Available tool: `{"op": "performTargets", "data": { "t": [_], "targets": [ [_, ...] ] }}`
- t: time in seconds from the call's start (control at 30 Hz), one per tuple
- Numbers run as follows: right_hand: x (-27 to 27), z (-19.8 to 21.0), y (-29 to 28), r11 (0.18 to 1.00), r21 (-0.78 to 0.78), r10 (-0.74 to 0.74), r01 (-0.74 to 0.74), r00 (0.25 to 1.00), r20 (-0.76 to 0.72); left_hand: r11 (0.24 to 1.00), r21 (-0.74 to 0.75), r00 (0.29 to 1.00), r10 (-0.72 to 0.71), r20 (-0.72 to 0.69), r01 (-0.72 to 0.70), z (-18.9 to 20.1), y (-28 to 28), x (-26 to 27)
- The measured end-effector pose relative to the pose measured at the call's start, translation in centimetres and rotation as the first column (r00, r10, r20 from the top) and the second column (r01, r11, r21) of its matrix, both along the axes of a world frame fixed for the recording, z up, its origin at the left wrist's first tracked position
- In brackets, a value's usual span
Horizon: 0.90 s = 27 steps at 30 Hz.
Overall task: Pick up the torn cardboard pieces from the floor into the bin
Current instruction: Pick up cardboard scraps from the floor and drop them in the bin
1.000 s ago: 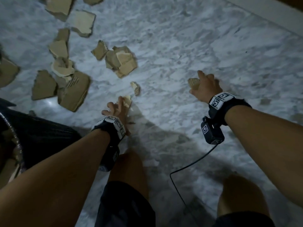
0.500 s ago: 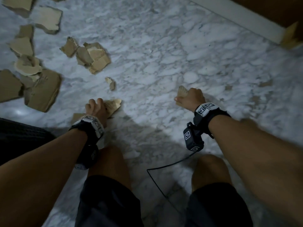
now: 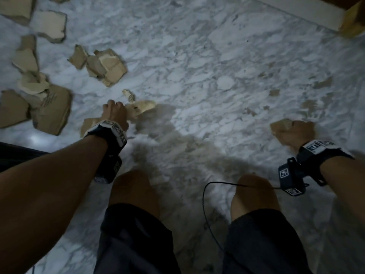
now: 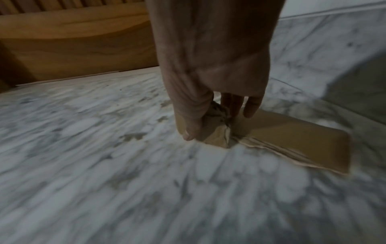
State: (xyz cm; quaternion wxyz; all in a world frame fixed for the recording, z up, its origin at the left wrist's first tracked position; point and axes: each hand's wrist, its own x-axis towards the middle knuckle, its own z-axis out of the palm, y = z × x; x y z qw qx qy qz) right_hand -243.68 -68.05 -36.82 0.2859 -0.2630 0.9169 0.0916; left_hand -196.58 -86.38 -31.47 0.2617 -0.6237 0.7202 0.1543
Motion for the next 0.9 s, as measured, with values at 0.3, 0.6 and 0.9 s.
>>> {"op": "performTargets", "data": {
  "t": [0.3, 0.6, 0.9],
  "targets": [
    [-0.9, 1.3, 1.0, 0.993, 0.105, -0.061, 0.056, 0.997, 0.048, 0.992, -0.086, 0.987, 0.076, -0.144, -0.089, -0.1, -2.9, -3.8],
    [-2.6, 0.7, 0.7, 0.989, 0.141, -0.058, 0.053, 0.998, 0.036, 0.980, -0.091, 0.973, 0.163, -0.163, -0.180, -3.0, -3.9, -3.3],
    [-4.3, -1.5, 1.2, 0.979, 0.159, -0.130, 0.126, 0.991, 0.011, 0.961, -0.090, 0.952, 0.244, -0.183, -0.263, -2.2, -2.4, -1.4]
  ]
}}
